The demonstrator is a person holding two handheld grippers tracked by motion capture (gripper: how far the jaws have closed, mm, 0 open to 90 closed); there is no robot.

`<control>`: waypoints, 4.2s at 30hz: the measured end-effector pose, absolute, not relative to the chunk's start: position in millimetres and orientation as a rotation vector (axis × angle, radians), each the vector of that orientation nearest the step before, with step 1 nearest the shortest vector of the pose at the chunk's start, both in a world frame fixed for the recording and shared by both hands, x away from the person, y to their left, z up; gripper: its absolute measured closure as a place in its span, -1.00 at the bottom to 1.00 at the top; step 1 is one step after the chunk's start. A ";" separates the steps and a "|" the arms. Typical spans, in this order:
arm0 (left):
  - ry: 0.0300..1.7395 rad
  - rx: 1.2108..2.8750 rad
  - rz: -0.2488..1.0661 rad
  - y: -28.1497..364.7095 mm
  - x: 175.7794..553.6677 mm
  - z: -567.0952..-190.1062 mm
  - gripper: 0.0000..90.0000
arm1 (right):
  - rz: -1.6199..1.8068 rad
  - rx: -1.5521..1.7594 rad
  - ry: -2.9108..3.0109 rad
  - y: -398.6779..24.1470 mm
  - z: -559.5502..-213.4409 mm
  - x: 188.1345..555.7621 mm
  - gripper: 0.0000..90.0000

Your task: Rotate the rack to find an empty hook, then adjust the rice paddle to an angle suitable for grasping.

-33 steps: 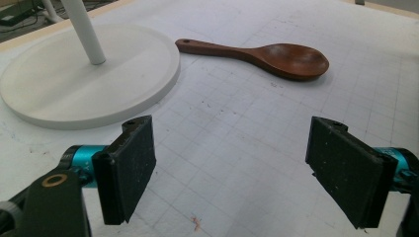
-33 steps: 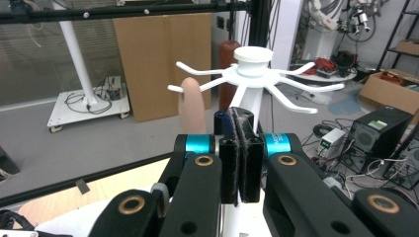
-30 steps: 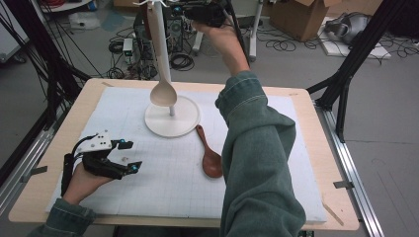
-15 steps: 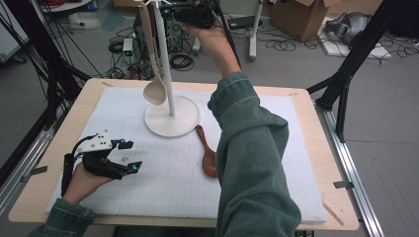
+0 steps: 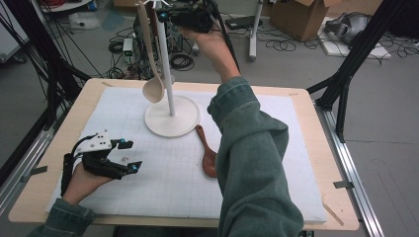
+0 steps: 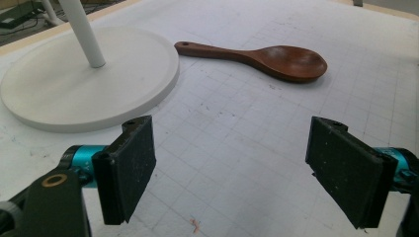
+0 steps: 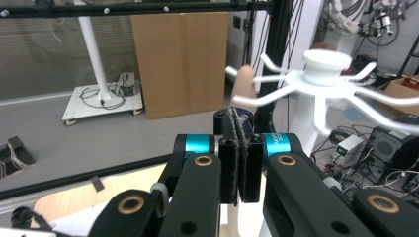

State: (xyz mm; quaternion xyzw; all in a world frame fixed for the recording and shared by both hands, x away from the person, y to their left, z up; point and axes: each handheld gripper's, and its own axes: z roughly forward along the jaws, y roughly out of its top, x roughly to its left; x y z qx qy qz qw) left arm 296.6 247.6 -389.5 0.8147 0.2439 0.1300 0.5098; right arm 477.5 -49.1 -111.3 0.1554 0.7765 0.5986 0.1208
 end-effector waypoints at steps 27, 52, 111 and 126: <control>0.586 1.971 0.296 245.7 297.7 -392.5 -0.56 | 1.795 0.566 2.286 -96.4 -169.8 437.7 -0.06; 0.602 1.987 0.293 241.7 299.6 -400.6 -0.61 | 1.707 0.702 2.350 -133.6 -250.2 387.4 -0.21; 0.607 1.967 0.309 242.6 298.8 -401.5 -0.63 | 1.318 0.894 2.615 -126.1 -414.5 357.4 1.00; 0.606 1.975 0.302 240.3 298.9 -402.8 -0.63 | 1.237 0.907 2.625 -116.6 -432.5 356.9 1.00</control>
